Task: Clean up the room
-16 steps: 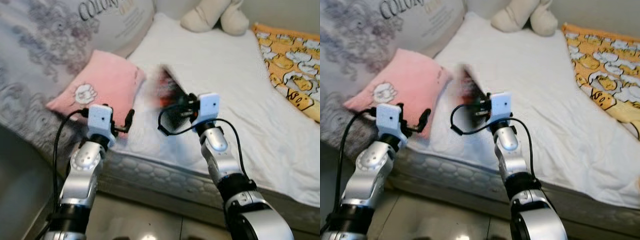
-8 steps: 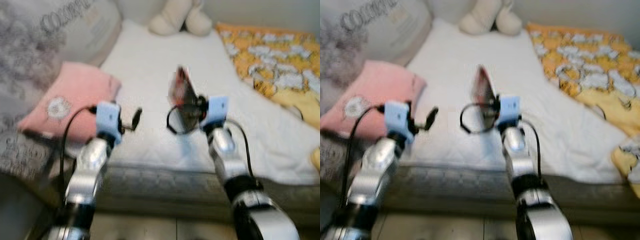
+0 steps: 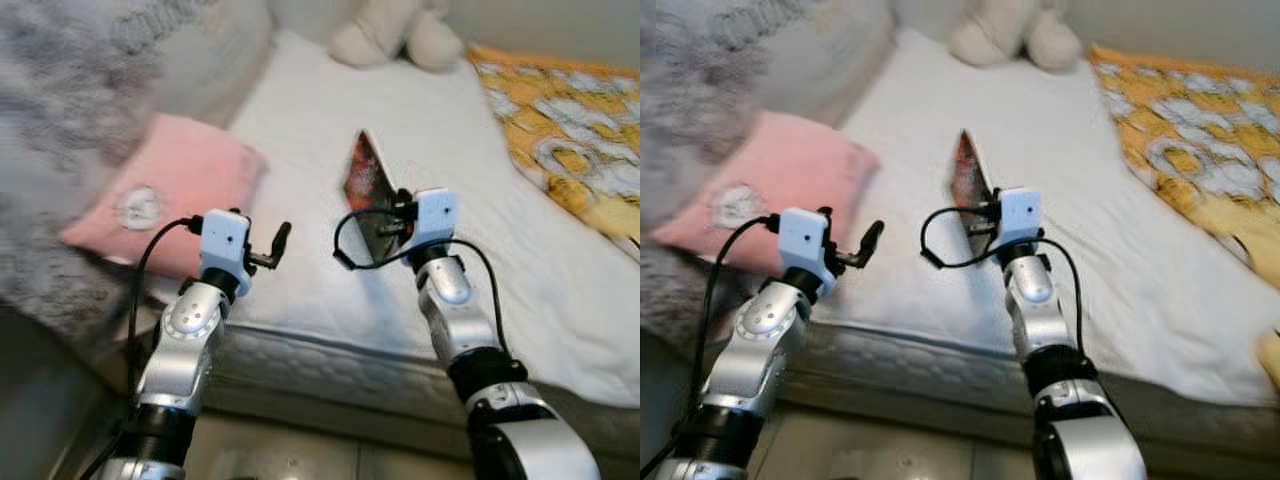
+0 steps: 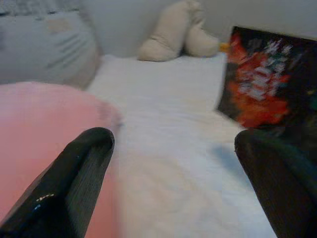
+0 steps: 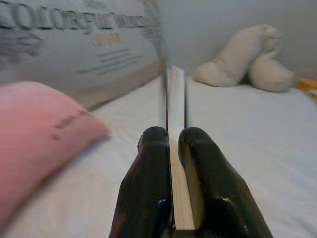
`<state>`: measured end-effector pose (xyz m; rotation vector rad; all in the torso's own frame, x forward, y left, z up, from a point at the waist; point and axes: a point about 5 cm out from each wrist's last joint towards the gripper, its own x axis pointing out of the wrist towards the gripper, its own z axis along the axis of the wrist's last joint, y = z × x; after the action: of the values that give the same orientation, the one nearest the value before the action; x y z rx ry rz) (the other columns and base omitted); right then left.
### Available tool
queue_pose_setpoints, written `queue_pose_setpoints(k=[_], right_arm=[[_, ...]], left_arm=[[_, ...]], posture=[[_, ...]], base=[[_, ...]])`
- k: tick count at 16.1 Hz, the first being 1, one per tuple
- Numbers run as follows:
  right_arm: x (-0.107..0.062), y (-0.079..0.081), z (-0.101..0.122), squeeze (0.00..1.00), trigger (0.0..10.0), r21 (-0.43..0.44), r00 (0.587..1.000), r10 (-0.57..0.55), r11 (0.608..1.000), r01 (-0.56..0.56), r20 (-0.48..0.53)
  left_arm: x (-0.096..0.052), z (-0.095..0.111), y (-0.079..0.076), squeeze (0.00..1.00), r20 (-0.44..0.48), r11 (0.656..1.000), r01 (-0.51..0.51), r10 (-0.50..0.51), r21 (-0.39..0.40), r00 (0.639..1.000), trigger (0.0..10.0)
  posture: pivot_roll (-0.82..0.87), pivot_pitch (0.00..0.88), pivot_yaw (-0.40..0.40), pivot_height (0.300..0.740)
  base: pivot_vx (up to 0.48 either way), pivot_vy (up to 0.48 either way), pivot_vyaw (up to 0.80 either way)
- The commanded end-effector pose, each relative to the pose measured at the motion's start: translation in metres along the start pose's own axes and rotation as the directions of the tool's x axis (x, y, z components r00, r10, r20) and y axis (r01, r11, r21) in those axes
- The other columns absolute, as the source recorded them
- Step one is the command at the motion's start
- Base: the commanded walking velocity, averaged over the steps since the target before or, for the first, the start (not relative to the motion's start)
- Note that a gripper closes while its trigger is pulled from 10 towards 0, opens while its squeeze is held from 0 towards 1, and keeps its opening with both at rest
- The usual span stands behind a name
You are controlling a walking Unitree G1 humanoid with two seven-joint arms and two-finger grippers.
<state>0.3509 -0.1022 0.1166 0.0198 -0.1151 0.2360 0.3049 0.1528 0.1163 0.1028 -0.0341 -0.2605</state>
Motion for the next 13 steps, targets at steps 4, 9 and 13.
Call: queue_pose_setpoints(k=[4,9,13], right_arm=[[0.003,0.0,0.01,0.0,0.0,-0.008,0.999,0.011,1.0,-0.01,0.053],[0.003,0.0,0.009,0.0,0.0,-0.009,0.999,0.005,1.0,-0.005,0.05],[0.019,-0.004,0.019,0.0,0.0,-0.029,0.998,-0.047,0.998,0.048,0.04]], left_arm=[[0.0,0.004,-0.002,0.0,0.016,1.0,0.029,-0.029,0.003,0.999,10.0],[0.001,0.005,-0.005,0.0,0.019,0.999,0.037,-0.037,-0.017,0.999,10.0],[-0.003,0.006,-0.008,0.0,0.011,0.998,0.061,-0.061,-0.007,0.998,10.0]], posture=[[0.05,0.0,-0.033,0.74],[0.05,0.0,-0.023,0.74],[0.06,0.0,-0.006,0.74]], base=[[0.391,0.279,0.0],[0.246,0.055,0.0],[0.0,0.0,0.0]])
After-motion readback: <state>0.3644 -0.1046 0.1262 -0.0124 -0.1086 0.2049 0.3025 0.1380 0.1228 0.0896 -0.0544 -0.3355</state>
